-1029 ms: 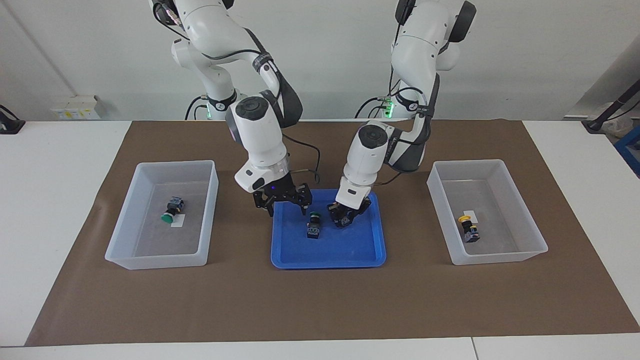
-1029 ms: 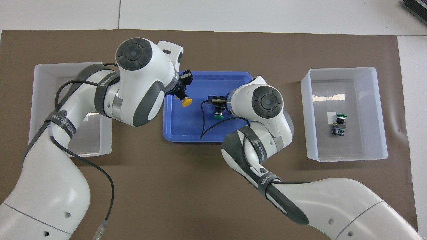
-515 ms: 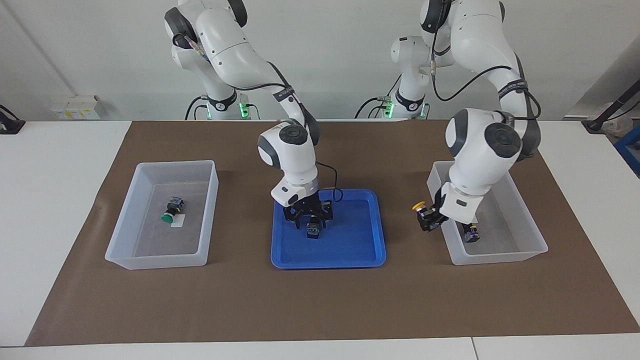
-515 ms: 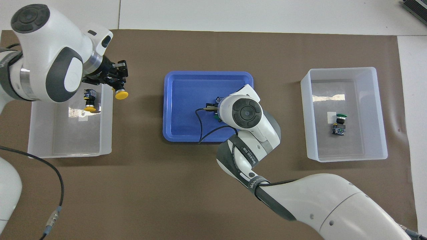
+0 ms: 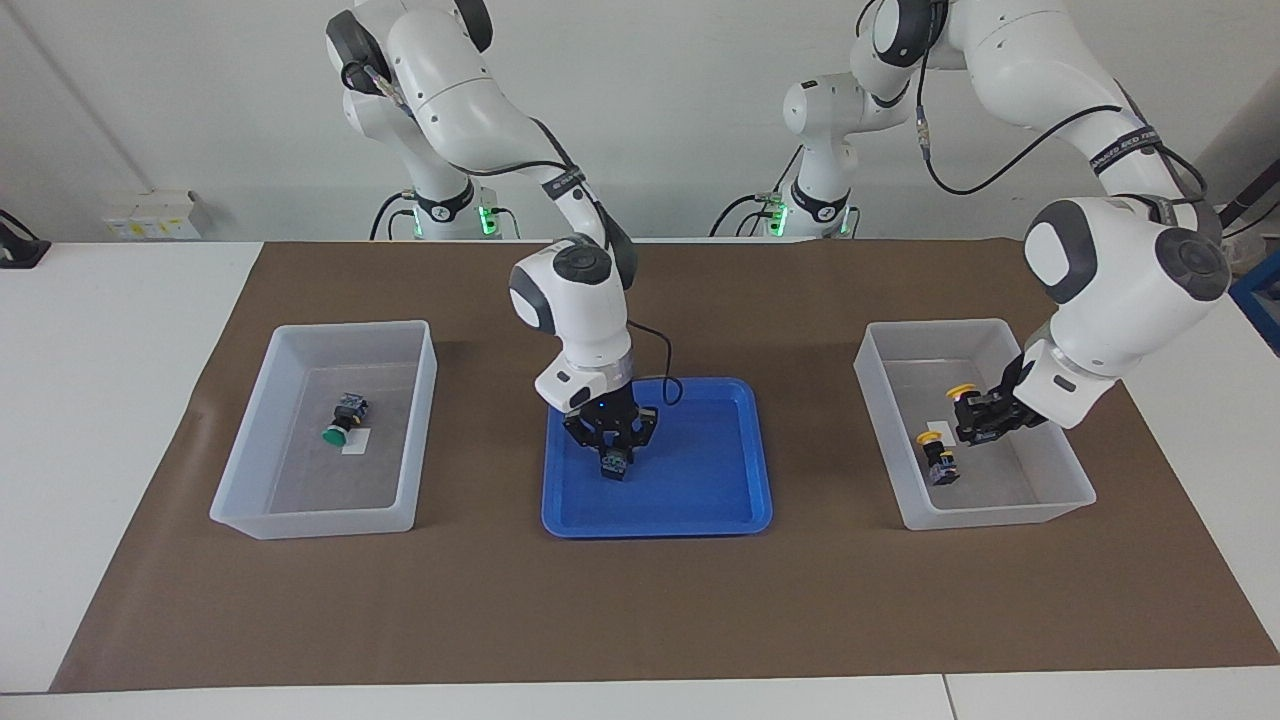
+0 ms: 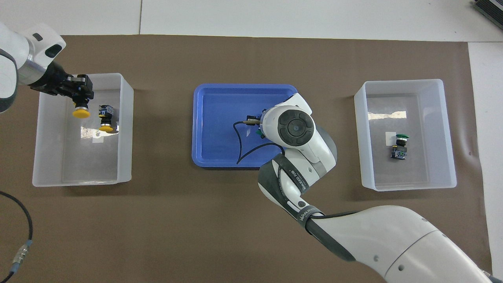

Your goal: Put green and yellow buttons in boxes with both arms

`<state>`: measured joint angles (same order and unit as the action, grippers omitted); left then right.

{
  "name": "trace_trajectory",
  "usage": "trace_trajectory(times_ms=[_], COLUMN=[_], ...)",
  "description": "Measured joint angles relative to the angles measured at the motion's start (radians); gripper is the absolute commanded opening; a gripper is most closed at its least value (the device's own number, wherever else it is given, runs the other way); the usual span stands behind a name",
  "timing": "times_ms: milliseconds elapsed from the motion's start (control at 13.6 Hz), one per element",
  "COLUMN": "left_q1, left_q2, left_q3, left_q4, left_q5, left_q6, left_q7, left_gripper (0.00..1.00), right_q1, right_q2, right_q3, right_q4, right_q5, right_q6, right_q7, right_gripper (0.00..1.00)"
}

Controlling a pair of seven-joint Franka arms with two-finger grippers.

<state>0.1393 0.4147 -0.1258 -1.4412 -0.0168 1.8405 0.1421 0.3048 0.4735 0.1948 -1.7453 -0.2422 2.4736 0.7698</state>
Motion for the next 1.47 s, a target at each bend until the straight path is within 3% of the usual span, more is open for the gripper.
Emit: trace_trajectory(times_ms=[441,662,735,809,882,956,1176,1471], left_q1=[0.061,0.105,0.111,0.113,0.113,0.112,0.101,0.046], left_q2=[-0.066,-0.071,-0.070,-0.070,-0.069,-0.070,-0.072,-0.086], left_q3=[0.001,0.003,0.003,0.003,0.001,-0.002,-0.008,-0.012], left_q4=[-0.285,-0.393,-0.425,-0.446,-0.453,-0.452,-0.402,-0.171], left_q5=[0.000,0.000,0.000,0.000,0.000,0.000,0.000,0.040], left_q6=[0.296,0.457,0.501,0.527,0.535,0.536,0.467,0.126], left_q7=[0.120,0.202,0.208,0.210,0.210,0.210,0.210,0.086], left_gripper=[0.00,0.00,0.22,0.54,0.69,0.74,0.72,0.69], right_q1=[-0.147,-0.250,-0.293,-0.338,-0.373,-0.407,-0.507,-0.563], right_q2=[-0.226,-0.314,-0.341,-0.366,-0.383,-0.395,-0.406,-0.388], right_q3=[0.001,0.000,0.000,0.000,-0.001,-0.001,-0.001,-0.002], right_q4=[-0.045,-0.096,-0.128,-0.167,-0.201,-0.232,-0.295,-0.398], right_q5=[0.004,0.032,0.050,0.069,0.079,0.082,0.117,0.149], right_q6=[-0.223,-0.299,-0.304,-0.304,-0.304,-0.303,-0.280,-0.118], right_q7=[-0.062,-0.264,-0.363,-0.473,-0.563,-0.641,-0.833,-0.995], right_gripper=[0.00,0.00,0.00,0.00,0.00,0.00,0.00,0.00])
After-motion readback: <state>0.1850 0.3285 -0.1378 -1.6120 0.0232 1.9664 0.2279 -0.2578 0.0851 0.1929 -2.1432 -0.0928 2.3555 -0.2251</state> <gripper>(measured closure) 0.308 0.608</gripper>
